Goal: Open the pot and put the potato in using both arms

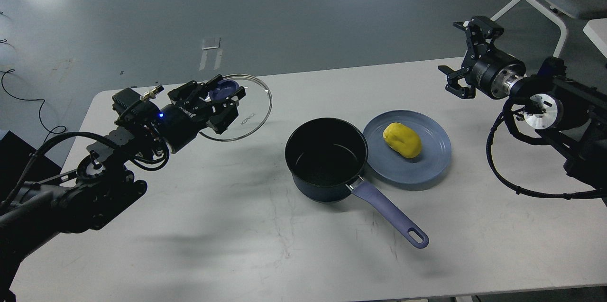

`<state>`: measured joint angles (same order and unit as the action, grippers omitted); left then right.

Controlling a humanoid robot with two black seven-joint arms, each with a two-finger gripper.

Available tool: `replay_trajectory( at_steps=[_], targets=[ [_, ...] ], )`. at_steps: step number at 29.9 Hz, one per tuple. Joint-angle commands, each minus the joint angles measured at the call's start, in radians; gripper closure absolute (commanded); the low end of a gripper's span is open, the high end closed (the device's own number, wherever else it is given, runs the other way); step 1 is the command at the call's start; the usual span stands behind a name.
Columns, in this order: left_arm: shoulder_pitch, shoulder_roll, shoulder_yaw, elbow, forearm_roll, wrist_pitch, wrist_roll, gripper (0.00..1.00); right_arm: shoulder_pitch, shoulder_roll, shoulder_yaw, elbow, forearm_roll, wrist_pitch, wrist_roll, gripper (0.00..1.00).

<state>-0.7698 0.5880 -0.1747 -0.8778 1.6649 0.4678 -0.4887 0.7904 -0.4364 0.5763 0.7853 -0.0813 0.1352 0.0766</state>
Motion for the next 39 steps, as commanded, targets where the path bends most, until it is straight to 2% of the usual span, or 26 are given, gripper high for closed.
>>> replay_trajectory(
  at_steps=[1, 18, 25, 28, 31, 32, 33, 34, 39],
  targets=[
    [0.062, 0.009, 0.000, 0.005, -0.004, 0.021, 0.000, 0.67, 0.003, 0.001, -0.007, 0.000, 0.000, 0.000, 0.000, 0.00],
    [0.181, -0.043, 0.000, 0.123, -0.008, 0.021, 0.000, 0.66, 0.015, -0.002, -0.032, 0.002, 0.000, 0.000, 0.000, 0.00],
    [0.185, -0.091, 0.000, 0.187, -0.017, 0.021, 0.000, 0.61, 0.016, -0.002, -0.044, 0.002, 0.000, 0.000, 0.000, 0.00],
    [0.187, -0.115, 0.000, 0.212, -0.040, 0.021, 0.000, 0.51, 0.018, -0.005, -0.044, 0.002, 0.000, 0.000, 0.000, 0.00],
    [0.187, -0.126, 0.000, 0.212, -0.054, 0.021, 0.000, 0.29, 0.018, -0.008, -0.044, 0.002, 0.000, 0.000, 0.000, 0.00],
    [0.187, -0.129, 0.000, 0.212, -0.062, 0.021, 0.000, 0.14, 0.018, -0.008, -0.044, 0.002, 0.000, 0.000, 0.000, 0.00],
    [0.187, -0.131, 0.000, 0.212, -0.066, 0.021, 0.000, 0.05, 0.018, -0.010, -0.044, 0.002, 0.000, 0.000, 0.000, 0.00],
    [0.185, -0.131, 0.000, 0.212, -0.076, 0.021, 0.000, 0.02, 0.018, -0.010, -0.044, 0.002, 0.000, 0.000, 0.000, 0.00],
    [0.185, -0.125, 0.000, 0.214, -0.119, 0.021, 0.000, 0.02, 0.018, -0.010, -0.044, 0.003, 0.000, 0.003, 0.000, 0.00]
  ],
)
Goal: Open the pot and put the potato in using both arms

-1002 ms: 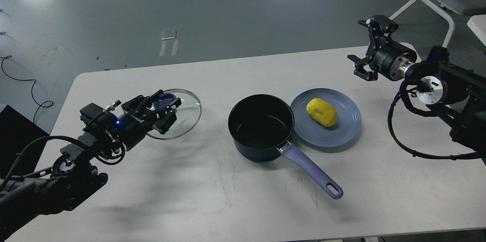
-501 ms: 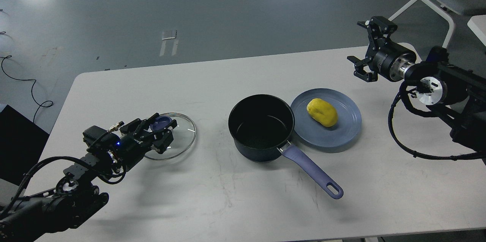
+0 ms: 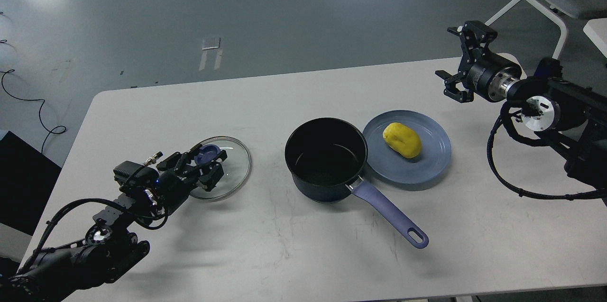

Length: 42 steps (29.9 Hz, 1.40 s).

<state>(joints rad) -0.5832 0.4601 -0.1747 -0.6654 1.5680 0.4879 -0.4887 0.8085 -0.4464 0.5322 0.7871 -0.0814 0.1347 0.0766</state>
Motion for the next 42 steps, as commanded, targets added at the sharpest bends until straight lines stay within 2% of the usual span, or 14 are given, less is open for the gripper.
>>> replay_trajectory(
  at_steps=[1, 6, 10, 14, 16, 20, 24, 26, 27, 29, 30, 33, 36, 42],
  targets=[
    [-0.004, 0.002, 0.000, 0.003, -0.034, 0.001, 0.000, 0.02, 0.000, 0.000, 0.000, 0.006, 0.000, 0.006, 0.000, 0.00],
    [-0.021, -0.001, -0.003, -0.013, -0.135, 0.001, 0.000, 0.02, 0.024, -0.002, -0.003, 0.017, -0.089, 0.009, 0.028, 0.00],
    [-0.128, 0.008, -0.003, -0.022, -0.352, 0.001, 0.000, 0.02, 0.093, -0.003, -0.096, 0.018, -0.471, 0.009, 0.171, 0.00],
    [-0.211, 0.014, -0.005, -0.028, -0.557, -0.005, 0.000, 0.02, 0.133, -0.003, -0.198, 0.049, -0.636, 0.002, 0.206, 0.00],
    [-0.271, 0.017, -0.003, -0.028, -0.743, -0.107, 0.000, 0.02, 0.156, -0.006, -0.282, 0.073, -0.696, -0.001, 0.206, 0.00],
    [-0.314, 0.017, -0.014, -0.028, -0.940, -0.216, 0.000, 0.02, 0.185, -0.011, -0.403, 0.081, -0.845, -0.006, 0.212, 0.01],
    [-0.363, 0.020, -0.034, -0.029, -1.181, -0.301, 0.004, 0.02, 0.199, -0.026, -0.491, 0.074, -1.058, -0.018, 0.267, 0.01],
    [-0.376, 0.022, -0.049, -0.036, -1.235, -0.316, 0.056, 0.02, 0.199, -0.028, -0.509, 0.072, -1.097, -0.018, 0.275, 0.02],
    [-0.385, 0.028, -0.072, -0.051, -1.270, -0.345, 0.103, 0.02, 0.199, -0.028, -0.524, 0.069, -1.121, -0.023, 0.276, 0.03],
    [-0.388, 0.055, -0.139, -0.091, -1.306, -0.441, 0.157, 0.02, 0.196, -0.028, -0.549, 0.066, -1.153, -0.047, 0.287, 0.04],
    [-0.386, 0.080, -0.199, -0.120, -1.318, -0.530, 0.194, 0.02, 0.196, -0.026, -0.572, 0.063, -1.172, -0.073, 0.308, 0.06],
    [-0.374, 0.104, -0.293, -0.216, -1.319, -0.641, 0.255, 0.02, 0.196, -0.026, -0.632, 0.049, -1.186, -0.119, 0.350, 0.06],
    [-0.356, 0.162, -0.316, -0.356, -1.321, -0.657, 0.286, 0.02, 0.187, -0.025, -0.684, 0.031, -1.186, -0.170, 0.362, 0.08],
    [-0.340, 0.164, -0.324, -0.441, -1.373, -0.658, 0.337, 0.02, 0.176, -0.015, -0.709, 0.006, -1.186, -0.204, 0.362, 0.10]
  ],
)
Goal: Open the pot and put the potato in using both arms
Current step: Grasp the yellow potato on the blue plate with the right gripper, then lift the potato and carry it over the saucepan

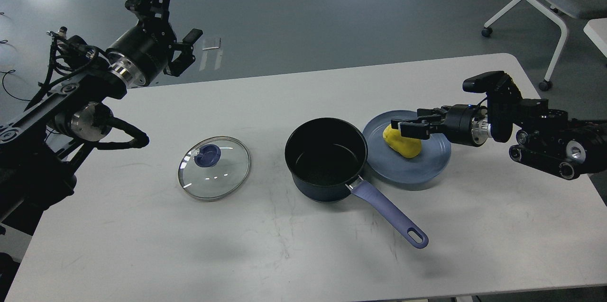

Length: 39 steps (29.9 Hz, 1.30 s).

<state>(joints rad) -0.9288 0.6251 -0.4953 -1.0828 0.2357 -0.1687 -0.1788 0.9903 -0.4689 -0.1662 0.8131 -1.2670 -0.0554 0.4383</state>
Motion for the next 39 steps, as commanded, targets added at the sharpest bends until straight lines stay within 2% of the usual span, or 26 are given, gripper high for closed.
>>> replay_trajectory(
  at_steps=[1, 6, 9, 20, 22, 24, 26, 27, 34, 36, 37, 39],
  targets=[
    [0.005, -0.005, -0.003, -0.023, -0.048, 0.001, 0.031, 0.02, -0.005, 0.007, -0.016, -0.026, 0.000, -0.015, 0.000, 0.11],
    [0.024, -0.021, -0.002, -0.022, -0.052, 0.006, 0.035, 0.02, -0.005, 0.024, -0.068, -0.034, 0.000, -0.050, -0.001, 0.24],
    [0.038, -0.019, -0.002, -0.022, -0.042, 0.012, 0.025, 0.02, -0.005, 0.033, -0.090, -0.035, 0.000, -0.063, -0.004, 0.25],
    [0.065, -0.002, 0.000, -0.023, -0.038, 0.017, 0.021, 0.02, -0.013, 0.081, -0.151, -0.061, 0.000, -0.066, -0.004, 0.41],
    [0.065, -0.002, 0.001, -0.023, -0.038, 0.018, 0.021, 0.02, -0.012, 0.082, -0.153, -0.063, 0.000, -0.066, -0.004, 0.47],
    [0.065, -0.002, 0.001, -0.023, -0.038, 0.018, 0.016, 0.02, -0.010, 0.082, -0.153, -0.068, 0.000, -0.066, -0.003, 0.57],
    [0.070, -0.002, 0.003, -0.023, -0.030, 0.018, 0.005, 0.02, 0.001, 0.082, -0.153, -0.071, 0.000, -0.066, -0.003, 0.73],
    [0.070, -0.002, 0.003, -0.023, -0.024, 0.020, 0.002, 0.02, 0.005, 0.082, -0.153, -0.071, 0.000, -0.066, -0.003, 0.75],
    [0.071, -0.007, 0.003, -0.023, 0.004, 0.021, -0.002, 0.02, 0.093, 0.078, -0.124, -0.032, 0.017, -0.107, 0.002, 0.77],
    [0.071, -0.007, 0.003, -0.023, 0.004, 0.020, -0.002, 0.02, 0.123, 0.078, -0.092, 0.003, 0.023, -0.130, 0.014, 0.77],
    [0.071, -0.007, 0.003, -0.023, 0.004, 0.021, -0.001, 0.02, 0.143, 0.084, -0.084, 0.027, 0.023, -0.148, 0.046, 0.77],
    [0.071, -0.007, 0.003, -0.023, 0.004, 0.020, -0.001, 0.02, 0.177, 0.102, -0.084, 0.060, 0.026, -0.161, 0.050, 0.77]
  ],
)
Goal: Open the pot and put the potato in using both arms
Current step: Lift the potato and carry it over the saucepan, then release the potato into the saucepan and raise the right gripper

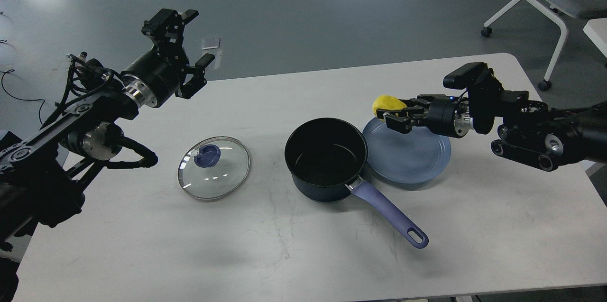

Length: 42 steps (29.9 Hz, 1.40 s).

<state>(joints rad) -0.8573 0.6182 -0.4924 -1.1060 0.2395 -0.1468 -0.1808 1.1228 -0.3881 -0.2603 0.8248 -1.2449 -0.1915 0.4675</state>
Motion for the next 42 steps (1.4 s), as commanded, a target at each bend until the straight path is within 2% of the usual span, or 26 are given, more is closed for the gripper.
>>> replay_trajectory(
  at_steps=[1, 6, 9, 11, 12, 13, 19, 26, 29, 32, 36, 39, 42],
  targets=[
    [0.000, 0.000, 0.000, 0.000, 0.000, -0.001, 0.001, 0.02, 0.054, 0.053, 0.003, 0.054, 0.010, -0.023, 0.021, 0.77],
    [0.000, 0.001, 0.000, 0.000, 0.000, -0.001, 0.001, 0.02, 0.057, 0.138, -0.094, 0.042, 0.022, -0.016, 0.021, 0.76],
    [0.000, 0.001, 0.000, 0.000, 0.000, -0.001, 0.001, 0.02, 0.046, 0.160, -0.129, 0.043, 0.025, -0.017, 0.021, 0.66],
    [0.000, 0.001, 0.000, 0.000, 0.000, -0.001, 0.001, 0.02, 0.028, 0.161, -0.132, 0.051, 0.033, -0.020, 0.021, 0.50],
    [0.001, 0.001, 0.000, 0.000, 0.000, 0.003, 0.001, 0.02, 0.014, 0.161, -0.131, 0.053, 0.036, -0.026, 0.021, 0.18],
    [0.001, 0.001, 0.000, 0.000, 0.000, 0.009, 0.000, 0.02, 0.006, 0.161, -0.131, 0.053, 0.038, -0.029, 0.021, 0.02],
    [0.001, -0.002, 0.001, 0.000, 0.001, 0.009, 0.000, 0.02, 0.014, 0.157, -0.093, 0.051, 0.047, -0.029, 0.021, 0.00],
    [0.001, -0.002, 0.000, 0.000, 0.000, 0.009, 0.001, 0.02, 0.014, 0.157, 0.132, 0.050, 0.189, -0.029, 0.021, 0.00],
    [0.001, -0.005, -0.005, 0.000, -0.005, 0.009, 0.001, 0.02, 0.006, 0.152, 0.242, 0.054, 0.330, -0.017, 0.021, 0.00],
    [0.006, -0.014, -0.006, 0.002, -0.015, 0.015, 0.001, 0.02, 0.000, 0.124, 0.346, 0.074, 0.622, 0.003, 0.021, 0.00],
    [0.043, -0.032, -0.046, 0.006, -0.019, 0.018, 0.011, 0.02, -0.020, 0.080, 0.450, 0.100, 1.020, 0.125, 0.021, 0.00],
    [0.070, -0.054, -0.086, 0.018, -0.022, 0.018, 0.021, 0.02, -0.069, 0.063, 0.521, 0.106, 1.186, 0.197, -0.021, 0.00],
    [0.095, -0.068, -0.120, 0.029, -0.049, 0.019, 0.070, 0.02, -0.122, 0.061, 0.584, 0.106, 1.262, 0.242, -0.070, 0.00]
  ],
)
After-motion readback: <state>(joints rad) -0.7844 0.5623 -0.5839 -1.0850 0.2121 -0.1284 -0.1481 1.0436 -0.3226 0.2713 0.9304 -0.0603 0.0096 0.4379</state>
